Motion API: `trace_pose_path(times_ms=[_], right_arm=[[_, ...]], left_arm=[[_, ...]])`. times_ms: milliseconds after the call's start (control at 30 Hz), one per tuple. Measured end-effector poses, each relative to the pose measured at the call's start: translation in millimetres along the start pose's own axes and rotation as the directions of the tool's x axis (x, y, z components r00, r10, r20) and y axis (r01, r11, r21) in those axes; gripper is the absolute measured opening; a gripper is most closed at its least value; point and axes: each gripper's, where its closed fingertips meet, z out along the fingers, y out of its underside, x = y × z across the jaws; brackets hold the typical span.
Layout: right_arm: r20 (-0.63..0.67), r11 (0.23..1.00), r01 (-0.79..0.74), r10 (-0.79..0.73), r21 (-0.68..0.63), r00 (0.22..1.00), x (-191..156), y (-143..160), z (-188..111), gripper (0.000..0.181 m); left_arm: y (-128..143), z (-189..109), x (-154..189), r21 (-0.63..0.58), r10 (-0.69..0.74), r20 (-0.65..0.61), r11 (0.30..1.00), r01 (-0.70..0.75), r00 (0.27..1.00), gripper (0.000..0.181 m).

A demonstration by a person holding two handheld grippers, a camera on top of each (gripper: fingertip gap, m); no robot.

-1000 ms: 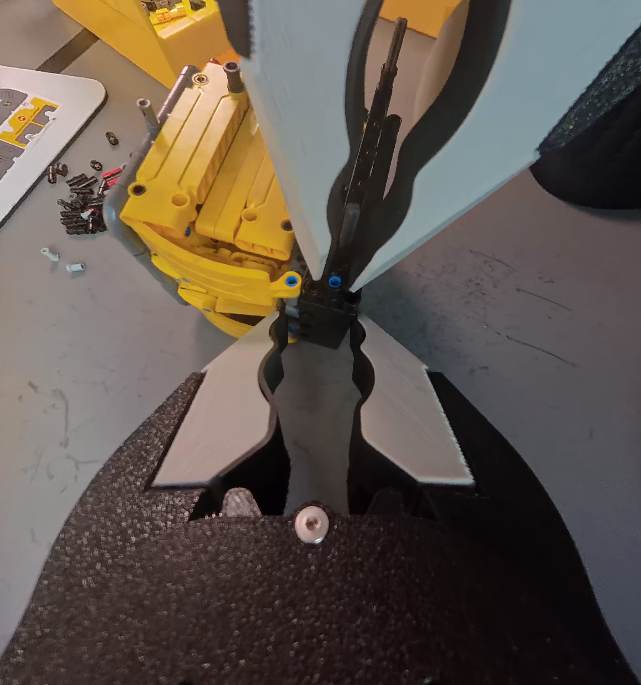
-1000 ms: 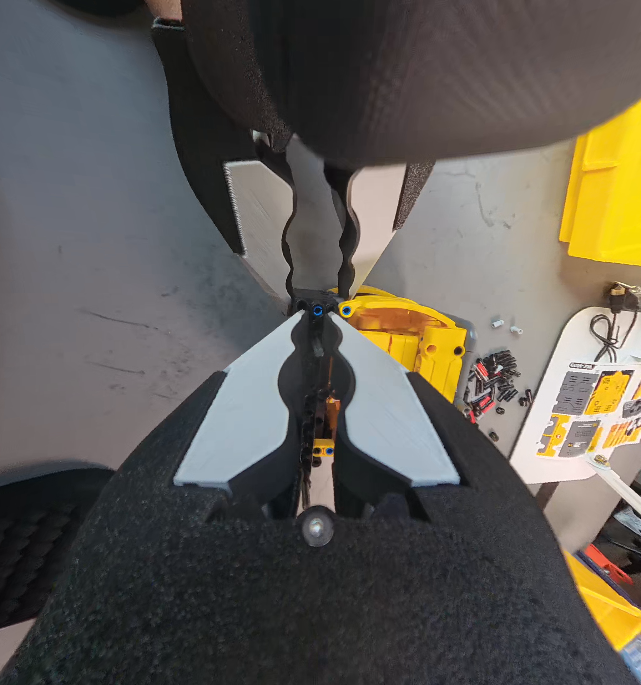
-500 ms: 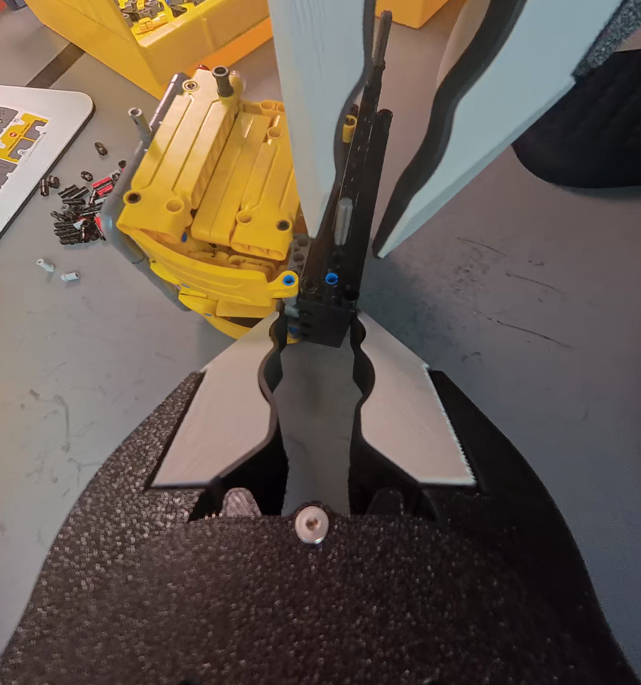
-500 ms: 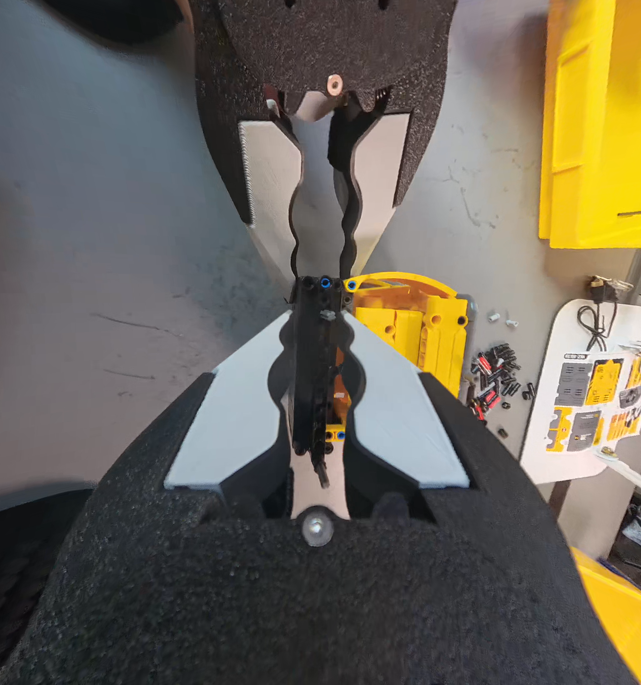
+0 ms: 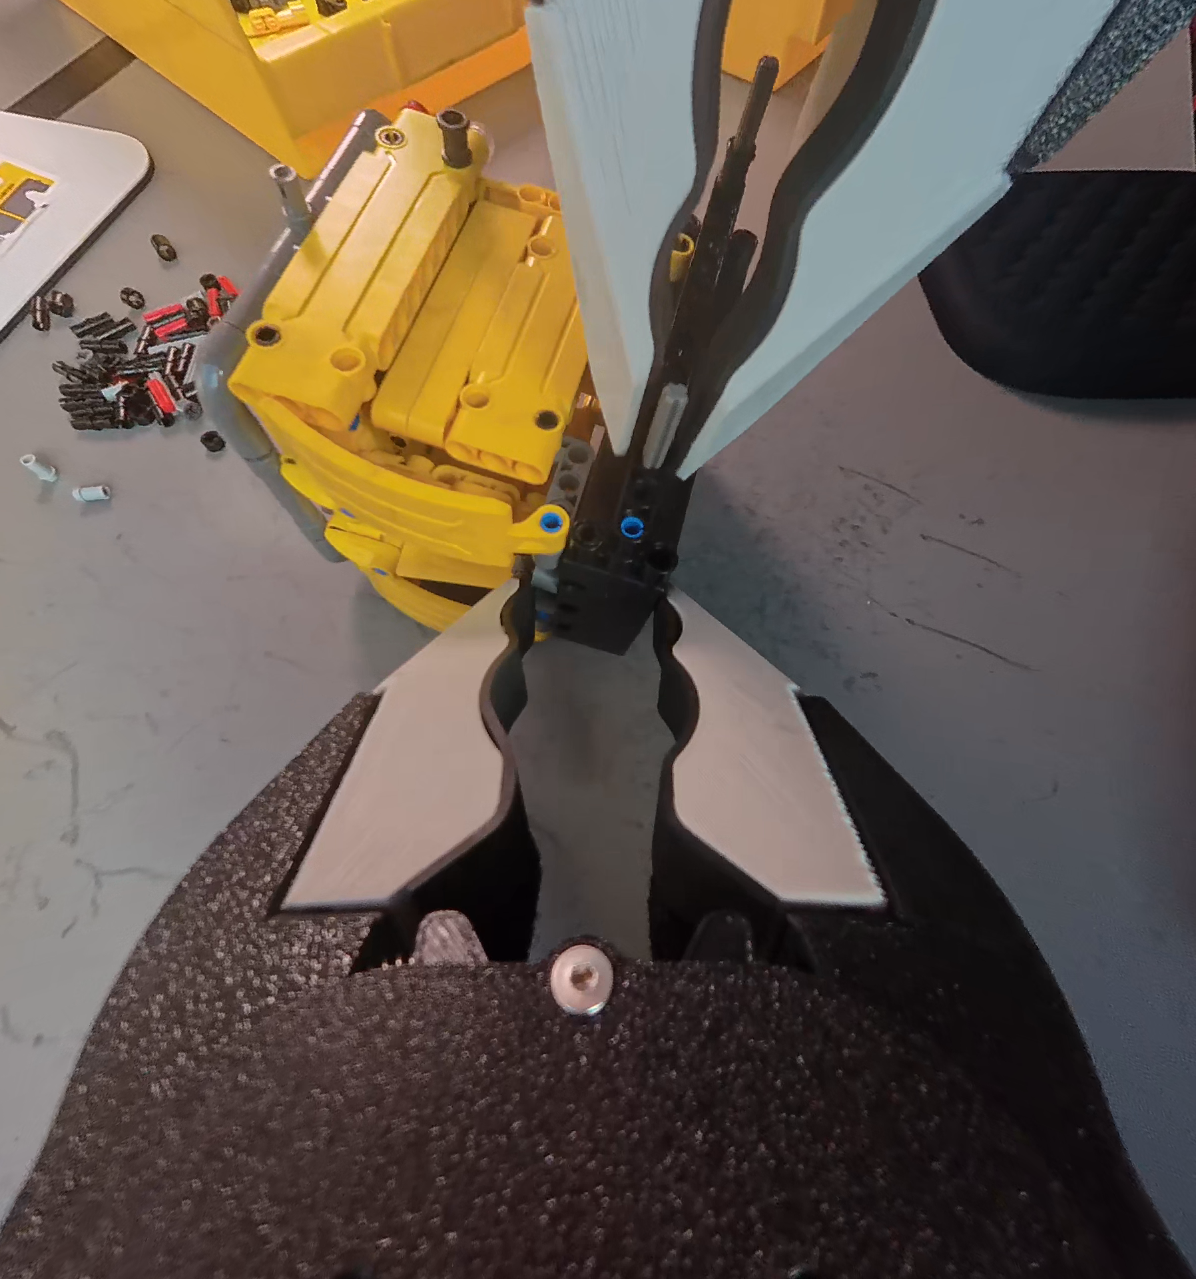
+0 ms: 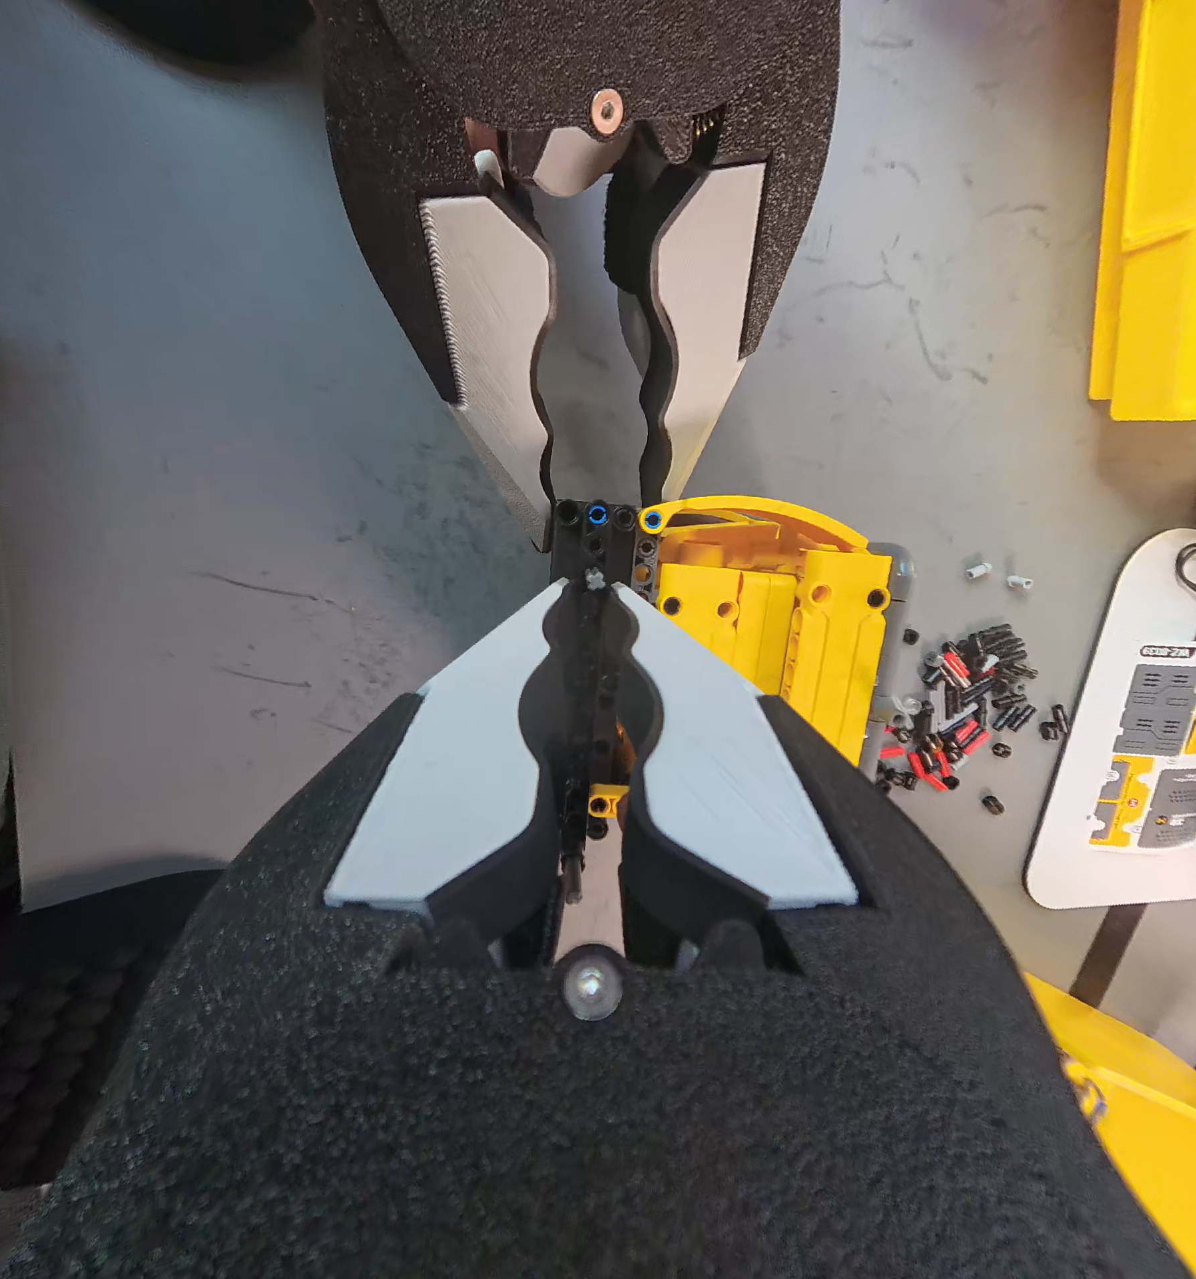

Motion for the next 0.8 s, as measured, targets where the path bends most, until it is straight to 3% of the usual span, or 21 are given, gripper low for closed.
trace_pose_path(times_ms=[433, 533, 800], right_arm=[[-0.018, 0.996, -0.049, 0.05, 0.07, 0.999, 4, -5, -3, 0.015], [-0.055, 1.0, 0.01, -0.01, 0.0, 0.998, 8, -3, -6, 0.012], [0.065, 0.997, -0.071, 0.073, -0.04, 0.995, 6, -6, -5, 0.006]], left_arm=[[-4, -2, -1, 0.008, -0.021, -0.038, 1.0, 0.021, 0.999, 0.033], [-3, -4, -2, 0.017, -0.029, -0.042, 0.999, 0.03, 0.999, 0.033], [-4, -6, 0, 0.023, -0.079, -0.098, 0.996, 0.081, 0.992, 0.033]])
